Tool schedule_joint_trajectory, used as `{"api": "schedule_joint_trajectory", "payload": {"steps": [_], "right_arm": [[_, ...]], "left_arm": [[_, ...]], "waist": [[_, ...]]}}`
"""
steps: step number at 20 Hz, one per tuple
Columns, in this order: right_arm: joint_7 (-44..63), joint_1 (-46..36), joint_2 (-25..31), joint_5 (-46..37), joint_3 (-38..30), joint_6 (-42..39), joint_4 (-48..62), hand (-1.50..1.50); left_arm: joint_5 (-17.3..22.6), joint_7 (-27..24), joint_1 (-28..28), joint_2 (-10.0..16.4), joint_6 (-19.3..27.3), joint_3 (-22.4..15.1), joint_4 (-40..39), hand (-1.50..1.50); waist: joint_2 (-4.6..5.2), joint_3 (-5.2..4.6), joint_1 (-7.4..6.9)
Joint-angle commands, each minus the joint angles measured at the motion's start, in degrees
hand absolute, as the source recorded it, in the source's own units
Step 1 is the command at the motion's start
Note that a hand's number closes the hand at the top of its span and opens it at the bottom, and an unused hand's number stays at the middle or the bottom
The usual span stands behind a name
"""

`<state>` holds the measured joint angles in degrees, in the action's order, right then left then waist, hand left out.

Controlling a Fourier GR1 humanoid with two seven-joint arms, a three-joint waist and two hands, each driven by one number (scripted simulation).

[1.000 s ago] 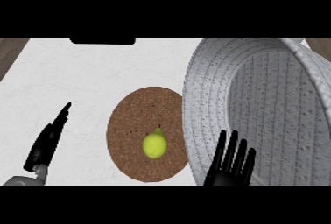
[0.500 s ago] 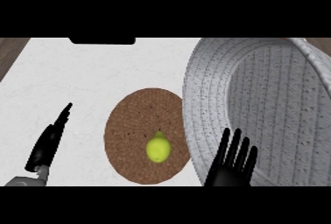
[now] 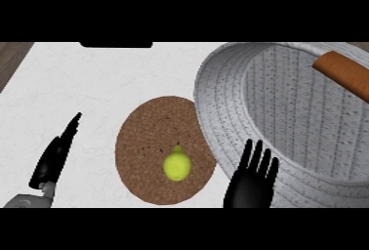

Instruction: Pick the pear from the placemat and place it in the basket

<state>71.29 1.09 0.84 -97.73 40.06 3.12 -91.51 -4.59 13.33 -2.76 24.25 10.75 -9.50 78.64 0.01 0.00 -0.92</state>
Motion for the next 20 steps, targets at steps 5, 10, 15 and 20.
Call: {"api": "schedule_joint_trajectory", "payload": {"steps": [5, 10, 15, 20], "right_arm": [[13.68, -7.19, -0.79, 11.90, -0.22, 9.56, 11.76, 1.50], [13.80, -9.37, -0.73, 15.67, 4.20, 11.85, 13.63, 1.50], [12.15, -15.39, -0.69, 16.44, 3.62, 7.79, 17.03, 1.50], [13.96, -15.72, -0.71, 6.95, 3.86, 8.16, 18.46, 1.50]], "left_arm": [[-0.93, -0.80, 1.42, -0.76, 0.31, -0.24, -0.17, 0.00], [-2.53, 0.99, -0.88, -2.66, 1.24, -1.49, -0.83, 0.00], [-2.26, 1.10, -2.30, -2.09, 0.25, -0.19, -1.11, 0.00], [-1.41, -0.86, 0.42, -0.23, -0.59, 1.68, -1.97, 0.00]], "waist": [[0.46, 0.15, -1.09], [0.48, 0.14, -0.78], [0.34, 0.04, -0.30], [0.10, 0.00, -0.33]]}}
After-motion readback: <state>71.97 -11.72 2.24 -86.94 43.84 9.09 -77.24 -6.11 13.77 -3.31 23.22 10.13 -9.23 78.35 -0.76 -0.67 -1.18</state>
